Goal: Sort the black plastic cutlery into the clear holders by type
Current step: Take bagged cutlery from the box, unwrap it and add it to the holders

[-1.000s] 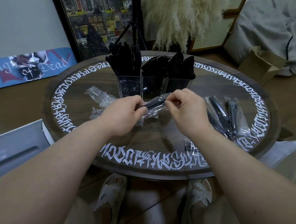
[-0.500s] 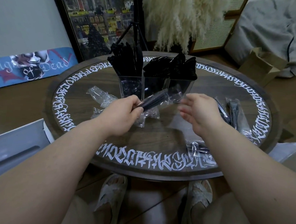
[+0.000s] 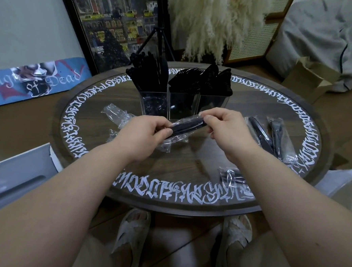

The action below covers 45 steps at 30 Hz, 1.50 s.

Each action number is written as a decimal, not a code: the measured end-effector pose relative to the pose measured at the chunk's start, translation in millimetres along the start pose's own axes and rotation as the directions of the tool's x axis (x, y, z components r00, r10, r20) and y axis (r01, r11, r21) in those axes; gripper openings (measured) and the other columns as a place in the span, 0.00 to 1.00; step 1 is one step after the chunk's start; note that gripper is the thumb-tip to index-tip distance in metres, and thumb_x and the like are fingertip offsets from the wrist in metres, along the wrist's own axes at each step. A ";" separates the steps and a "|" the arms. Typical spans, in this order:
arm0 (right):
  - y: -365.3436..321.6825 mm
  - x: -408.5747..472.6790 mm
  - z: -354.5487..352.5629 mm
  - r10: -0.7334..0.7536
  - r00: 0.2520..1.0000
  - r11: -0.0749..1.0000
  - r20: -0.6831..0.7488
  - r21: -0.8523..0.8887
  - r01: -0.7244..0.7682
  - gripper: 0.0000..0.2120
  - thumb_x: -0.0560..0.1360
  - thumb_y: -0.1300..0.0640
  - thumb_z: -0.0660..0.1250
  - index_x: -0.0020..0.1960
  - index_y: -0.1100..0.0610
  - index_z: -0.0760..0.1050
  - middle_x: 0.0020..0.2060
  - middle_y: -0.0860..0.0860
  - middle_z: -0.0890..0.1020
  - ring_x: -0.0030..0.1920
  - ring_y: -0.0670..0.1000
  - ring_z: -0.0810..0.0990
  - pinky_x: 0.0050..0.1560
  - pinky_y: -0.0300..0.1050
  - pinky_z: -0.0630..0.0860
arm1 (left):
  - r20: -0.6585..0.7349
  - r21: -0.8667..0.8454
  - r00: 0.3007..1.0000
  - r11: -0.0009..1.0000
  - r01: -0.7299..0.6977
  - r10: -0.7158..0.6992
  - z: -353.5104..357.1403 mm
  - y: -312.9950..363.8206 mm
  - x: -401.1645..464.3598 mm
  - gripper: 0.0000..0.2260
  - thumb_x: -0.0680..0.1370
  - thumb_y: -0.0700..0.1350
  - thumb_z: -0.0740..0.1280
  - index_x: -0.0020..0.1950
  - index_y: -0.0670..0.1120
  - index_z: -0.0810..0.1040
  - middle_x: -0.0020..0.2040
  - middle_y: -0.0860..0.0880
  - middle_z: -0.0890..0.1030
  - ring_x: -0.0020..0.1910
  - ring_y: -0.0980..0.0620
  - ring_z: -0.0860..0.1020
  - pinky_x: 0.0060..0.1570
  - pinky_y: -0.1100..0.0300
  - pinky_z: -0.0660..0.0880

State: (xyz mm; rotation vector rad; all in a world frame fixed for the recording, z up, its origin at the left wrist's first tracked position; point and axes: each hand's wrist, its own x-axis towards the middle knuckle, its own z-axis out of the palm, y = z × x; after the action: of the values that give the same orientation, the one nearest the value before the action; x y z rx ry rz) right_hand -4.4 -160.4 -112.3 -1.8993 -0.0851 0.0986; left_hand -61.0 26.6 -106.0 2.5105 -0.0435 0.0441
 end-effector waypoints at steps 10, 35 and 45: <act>3.9 1.0 -4.1 0.049 0.994 0.993 0.094 0.105 -0.059 0.08 0.75 0.62 0.69 0.38 0.54 0.80 0.30 0.48 0.78 0.30 0.44 0.73 0.32 0.37 0.71 | -0.002 0.044 1.000 0.999 0.004 -0.004 4.2 0.1 1.9 0.09 0.81 0.46 0.60 0.57 0.49 0.79 0.44 0.54 0.80 0.46 0.54 0.77 0.46 0.59 0.73; 8.4 8.9 -33.7 0.283 0.958 0.906 -0.042 0.341 -0.253 0.07 0.76 0.67 0.65 0.40 0.61 0.76 0.32 0.54 0.76 0.29 0.46 0.74 0.29 0.34 0.74 | -0.172 0.264 0.944 0.910 0.320 -0.282 -8.8 -36.4 7.5 0.16 0.77 0.37 0.60 0.63 0.49 0.75 0.55 0.47 0.80 0.54 0.44 0.77 0.54 0.49 0.75; 7.8 5.1 -36.9 0.256 0.961 0.908 0.108 0.314 -0.277 0.08 0.78 0.66 0.62 0.41 0.59 0.75 0.33 0.53 0.76 0.32 0.47 0.75 0.34 0.38 0.74 | -0.018 0.310 1.000 0.951 0.004 0.001 12.9 -10.5 10.8 0.19 0.79 0.50 0.63 0.71 0.57 0.68 0.61 0.53 0.77 0.61 0.48 0.74 0.60 0.48 0.71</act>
State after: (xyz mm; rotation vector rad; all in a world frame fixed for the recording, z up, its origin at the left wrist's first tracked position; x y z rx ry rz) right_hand 4.8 -197.1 -107.9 -1.5651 0.1425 0.3402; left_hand -49.6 27.3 -122.2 2.8251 -0.0294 0.0782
